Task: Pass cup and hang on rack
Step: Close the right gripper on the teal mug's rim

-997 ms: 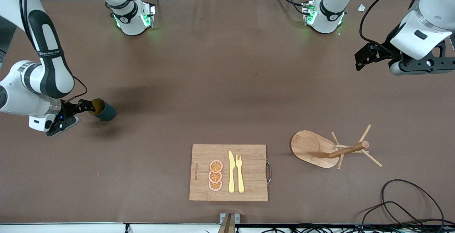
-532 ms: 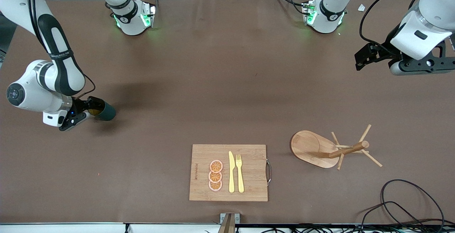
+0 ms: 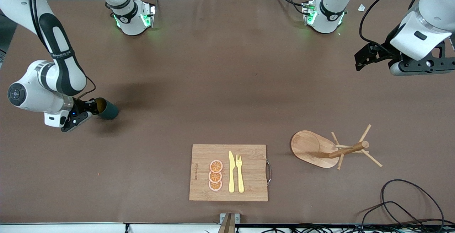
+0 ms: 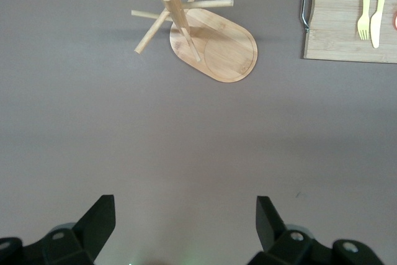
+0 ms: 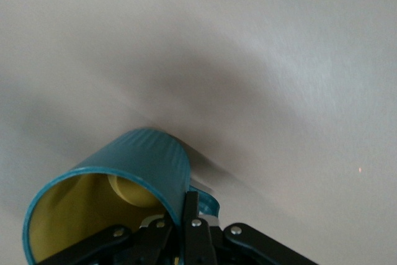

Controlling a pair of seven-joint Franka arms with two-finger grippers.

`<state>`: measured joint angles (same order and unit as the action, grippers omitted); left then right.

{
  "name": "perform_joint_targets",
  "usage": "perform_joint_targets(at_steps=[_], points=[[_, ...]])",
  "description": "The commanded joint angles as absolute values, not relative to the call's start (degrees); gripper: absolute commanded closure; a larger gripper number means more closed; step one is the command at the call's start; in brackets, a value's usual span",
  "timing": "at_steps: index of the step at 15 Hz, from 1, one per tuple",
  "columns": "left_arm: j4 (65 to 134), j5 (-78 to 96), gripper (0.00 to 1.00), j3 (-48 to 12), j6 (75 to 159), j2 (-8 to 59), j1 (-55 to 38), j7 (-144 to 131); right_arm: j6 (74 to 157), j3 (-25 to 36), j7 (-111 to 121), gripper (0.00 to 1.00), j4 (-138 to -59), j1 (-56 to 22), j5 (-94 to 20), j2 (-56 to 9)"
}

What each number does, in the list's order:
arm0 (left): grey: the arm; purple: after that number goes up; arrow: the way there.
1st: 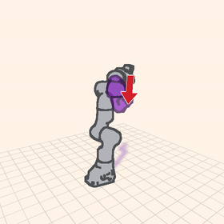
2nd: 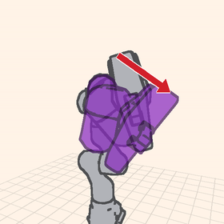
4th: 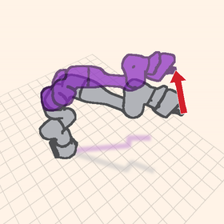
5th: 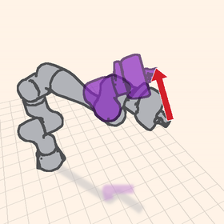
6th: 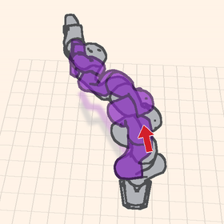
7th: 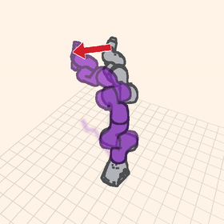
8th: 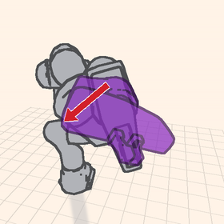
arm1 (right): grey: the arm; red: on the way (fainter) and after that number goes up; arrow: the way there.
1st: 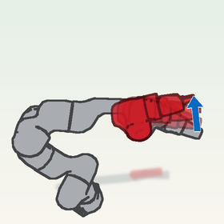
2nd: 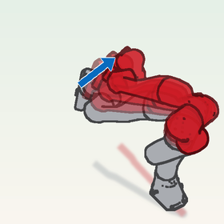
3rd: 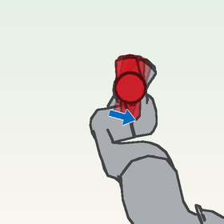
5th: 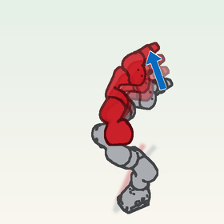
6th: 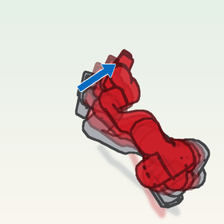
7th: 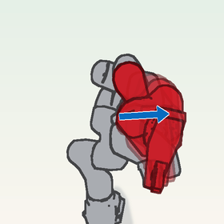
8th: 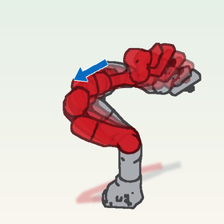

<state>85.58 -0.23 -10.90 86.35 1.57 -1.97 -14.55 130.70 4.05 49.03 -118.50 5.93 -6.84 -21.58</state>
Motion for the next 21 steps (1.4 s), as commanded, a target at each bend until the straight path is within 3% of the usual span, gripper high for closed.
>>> perform_joint_targets(at_steps=[1,4,10,16,21], points=[[84.9,0.4,0.00,-10.9,86.3,1.8,-2.1,-15.3,125.8,4.0,45.1,1.00,-116.1,2.4,-8.1,-18.5],[85.1,0.4,0.00,-10.9,86.1,1.8,-2.0,-15.4,119.5,4.0,39.1,1.00,-112.2,-0.9,-7.7,-18.2],[85.6,0.4,0.00,-10.9,85.1,1.5,-2.0,-15.4,118.3,3.8,16.2,1.00,-112.0,-13.9,-8.3,-16.0],[86.3,0.1,0.00,-13.1,85.1,1.7,-2.4,-19.5,123.6,3.9,-1.0,1.00,-110.0,-29.3,-12.6,-17.7],[87.5,-0.1,0.00,-14.2,84.8,1.8,-2.5,-21.5,130.6,3.9,-15.8,1.00,-102.5,-40.2,-12.0,-26.6]])
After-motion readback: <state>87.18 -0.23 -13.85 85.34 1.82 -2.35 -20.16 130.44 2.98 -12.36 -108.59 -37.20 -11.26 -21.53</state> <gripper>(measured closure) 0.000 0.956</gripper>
